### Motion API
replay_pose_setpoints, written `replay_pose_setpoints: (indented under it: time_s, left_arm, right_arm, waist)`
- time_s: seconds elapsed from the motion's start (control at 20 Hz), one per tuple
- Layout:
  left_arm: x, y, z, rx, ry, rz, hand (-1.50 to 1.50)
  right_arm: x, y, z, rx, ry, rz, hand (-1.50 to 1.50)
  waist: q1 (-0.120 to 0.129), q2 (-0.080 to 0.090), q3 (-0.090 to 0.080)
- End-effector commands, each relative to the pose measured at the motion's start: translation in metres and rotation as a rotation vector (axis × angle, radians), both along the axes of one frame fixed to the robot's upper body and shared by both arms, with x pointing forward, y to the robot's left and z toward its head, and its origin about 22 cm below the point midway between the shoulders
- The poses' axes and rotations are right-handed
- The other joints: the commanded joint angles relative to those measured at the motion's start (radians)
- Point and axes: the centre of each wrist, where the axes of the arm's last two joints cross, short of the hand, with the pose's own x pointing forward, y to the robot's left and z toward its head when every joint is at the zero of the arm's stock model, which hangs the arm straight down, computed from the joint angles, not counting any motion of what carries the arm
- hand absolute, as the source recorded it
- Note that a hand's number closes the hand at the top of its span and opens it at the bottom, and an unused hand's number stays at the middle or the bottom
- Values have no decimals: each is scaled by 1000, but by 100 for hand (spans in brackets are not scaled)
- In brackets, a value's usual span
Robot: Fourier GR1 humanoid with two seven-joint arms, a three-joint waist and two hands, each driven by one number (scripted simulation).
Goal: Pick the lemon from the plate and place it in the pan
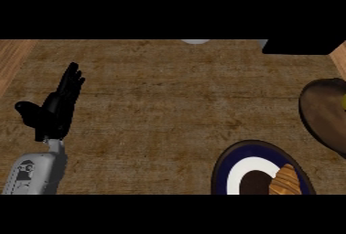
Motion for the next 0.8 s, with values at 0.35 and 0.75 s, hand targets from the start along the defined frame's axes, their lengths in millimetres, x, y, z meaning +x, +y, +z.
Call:
replay_pose_setpoints:
  time_s: [0.35,0.75]
  left_arm:
    - [-1,-6,-11,-3,-10,-24,0]
    - [6,-8,-4,-3,-20,-34,0]
  right_arm:
    - [22,-60,-49,-5,9,-73,150]
    - [27,-51,-79,355,272,72,-150]
  waist:
    - [32,13,3]
    - [40,17,5]
